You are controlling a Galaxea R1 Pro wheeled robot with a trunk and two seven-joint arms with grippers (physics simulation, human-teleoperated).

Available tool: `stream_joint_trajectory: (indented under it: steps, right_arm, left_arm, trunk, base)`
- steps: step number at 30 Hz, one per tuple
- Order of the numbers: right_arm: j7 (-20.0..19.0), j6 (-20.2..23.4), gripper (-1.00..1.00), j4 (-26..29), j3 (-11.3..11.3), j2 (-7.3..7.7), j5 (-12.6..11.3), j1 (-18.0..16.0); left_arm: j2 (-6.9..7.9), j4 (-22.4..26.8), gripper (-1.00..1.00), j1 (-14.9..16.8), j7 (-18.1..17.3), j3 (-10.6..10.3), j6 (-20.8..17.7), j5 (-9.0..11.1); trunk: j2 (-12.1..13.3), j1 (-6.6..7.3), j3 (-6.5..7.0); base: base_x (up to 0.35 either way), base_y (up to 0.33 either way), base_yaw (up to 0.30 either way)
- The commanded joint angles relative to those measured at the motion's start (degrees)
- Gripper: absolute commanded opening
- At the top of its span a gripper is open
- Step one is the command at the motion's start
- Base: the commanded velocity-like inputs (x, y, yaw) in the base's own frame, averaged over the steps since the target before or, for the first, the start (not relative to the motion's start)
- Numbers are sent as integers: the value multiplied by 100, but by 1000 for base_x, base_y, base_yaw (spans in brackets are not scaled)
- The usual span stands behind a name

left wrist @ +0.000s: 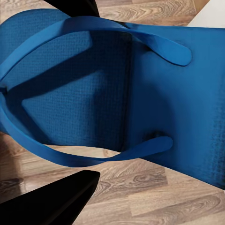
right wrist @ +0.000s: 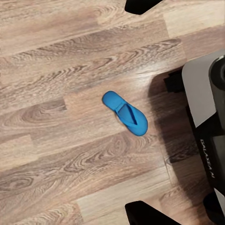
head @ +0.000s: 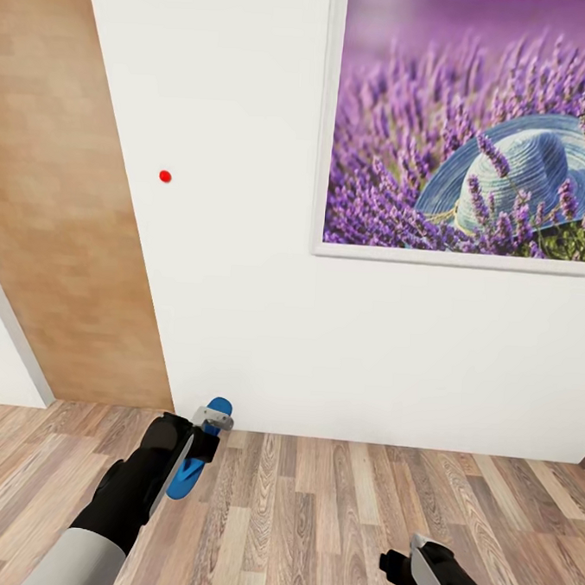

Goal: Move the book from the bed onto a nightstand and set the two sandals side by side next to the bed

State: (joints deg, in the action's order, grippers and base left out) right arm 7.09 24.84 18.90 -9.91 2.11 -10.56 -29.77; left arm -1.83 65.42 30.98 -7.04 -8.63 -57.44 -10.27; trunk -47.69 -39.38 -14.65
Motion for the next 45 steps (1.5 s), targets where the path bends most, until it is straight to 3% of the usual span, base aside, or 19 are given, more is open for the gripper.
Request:
stream_joint_trajectory:
  steps: [1, 15, 25, 28, 40, 45]
  right_arm:
    - [34, 20, 100, 11, 0, -10, -60, -2]
    - [0, -15, 100, 21, 8, -84, -66, -2]
    - [-6, -30, 100, 34, 12, -235, -60, -2]
    - [-6, -29, 100, 30, 9, -242, -60, -2]
    - [-12, -28, 100, 27, 7, -246, -60, -2]
    - [-14, -30, 100, 26, 7, -252, -60, -2]
  left_arm:
    - [-1, 6, -100, 4, -61, 1, -21, -63]
    - [-3, 6, -100, 4, -64, 1, -21, -57]
    - [-1, 57, -100, 4, -69, 1, -91, -46]
    - [17, 286, -100, 0, -77, 16, -255, -35]
    - [62, 1518, -100, -12, -91, 24, -256, -70]
    - [61, 1760, -100, -21, -95, 16, -256, -77]
  trunk:
    - [-48, -24, -27]
    - [-610, -331, -278]
    - [-1011, -551, -458]
    - [-1131, -617, -511]
    - [-1612, -880, -727]
    - [-1813, -990, -817]
  base:
    - [0, 0, 0]
    - [0, 0, 0]
    - [0, 0, 0]
    - [0, 0, 0]
    - [0, 0, 0]
    - [0, 0, 0]
